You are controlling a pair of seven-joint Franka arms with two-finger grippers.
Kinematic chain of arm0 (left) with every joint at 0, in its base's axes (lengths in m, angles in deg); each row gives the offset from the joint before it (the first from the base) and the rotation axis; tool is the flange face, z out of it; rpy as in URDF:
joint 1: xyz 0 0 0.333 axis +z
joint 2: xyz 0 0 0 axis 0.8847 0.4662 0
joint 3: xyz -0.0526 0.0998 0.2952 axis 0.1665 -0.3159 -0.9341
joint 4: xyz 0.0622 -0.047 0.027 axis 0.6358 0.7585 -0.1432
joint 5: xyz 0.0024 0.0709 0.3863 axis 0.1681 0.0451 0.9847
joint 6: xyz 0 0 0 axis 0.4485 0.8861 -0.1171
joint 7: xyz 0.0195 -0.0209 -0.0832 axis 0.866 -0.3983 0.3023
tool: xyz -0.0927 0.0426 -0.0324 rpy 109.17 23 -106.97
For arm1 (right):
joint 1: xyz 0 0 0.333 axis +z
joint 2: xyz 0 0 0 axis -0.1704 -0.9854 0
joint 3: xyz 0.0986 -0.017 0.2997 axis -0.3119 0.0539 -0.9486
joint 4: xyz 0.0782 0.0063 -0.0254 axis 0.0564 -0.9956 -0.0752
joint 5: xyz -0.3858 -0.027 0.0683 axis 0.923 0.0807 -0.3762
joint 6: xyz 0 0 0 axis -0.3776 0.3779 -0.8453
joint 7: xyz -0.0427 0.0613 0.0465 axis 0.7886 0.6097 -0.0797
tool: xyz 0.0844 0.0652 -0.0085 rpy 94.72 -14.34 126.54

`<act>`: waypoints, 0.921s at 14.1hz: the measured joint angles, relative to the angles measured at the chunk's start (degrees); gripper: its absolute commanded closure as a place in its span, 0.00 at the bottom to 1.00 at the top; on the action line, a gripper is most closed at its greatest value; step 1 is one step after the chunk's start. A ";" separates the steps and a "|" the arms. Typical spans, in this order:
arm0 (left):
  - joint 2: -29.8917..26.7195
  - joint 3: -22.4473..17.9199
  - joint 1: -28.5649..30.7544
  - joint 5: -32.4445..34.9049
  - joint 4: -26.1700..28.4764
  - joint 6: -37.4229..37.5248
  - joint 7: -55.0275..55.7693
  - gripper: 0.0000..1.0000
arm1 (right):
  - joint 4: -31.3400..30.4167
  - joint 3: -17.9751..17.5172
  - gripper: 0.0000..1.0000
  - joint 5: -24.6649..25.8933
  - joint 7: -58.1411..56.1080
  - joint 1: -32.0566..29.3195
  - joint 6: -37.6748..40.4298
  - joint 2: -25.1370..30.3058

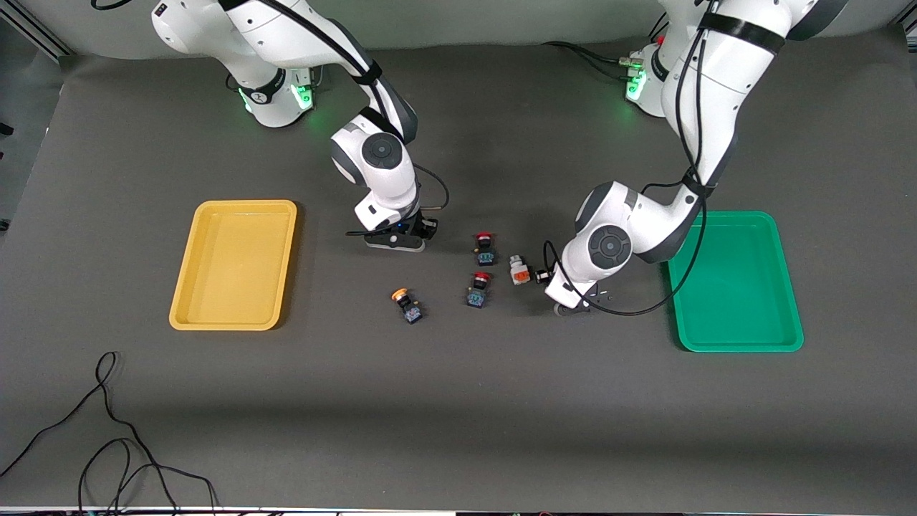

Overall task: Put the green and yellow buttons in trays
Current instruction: 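Carry the green-top button to the green tray while the right gripper carries the blue button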

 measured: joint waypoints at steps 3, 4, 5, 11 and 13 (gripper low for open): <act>-1.74 -0.39 0.12 0.24 -1.99 5.44 0.16 1.00 | 3.71 0.14 0.73 0.08 -0.57 -0.13 9.19 3.20; -3.32 -0.48 0.20 0.28 -3.36 9.32 0.16 1.00 | 5.98 0.29 0.73 0.08 -1.06 -0.20 14.49 4.97; -5.30 -0.59 0.32 0.32 -5.03 13.98 0.16 1.00 | 8.59 0.71 0.73 0.08 -1.59 -0.22 20.07 6.85; -15.37 -1.34 4.44 1.07 -17.37 40.59 -7.62 1.00 | 18.48 11.52 0.73 -3.72 -17.59 -0.58 39.18 15.38; -16.81 -1.54 9.21 1.18 -19.23 44.64 -15.08 1.00 | 18.27 18.20 0.73 -4.33 -27.35 -1.05 41.30 16.56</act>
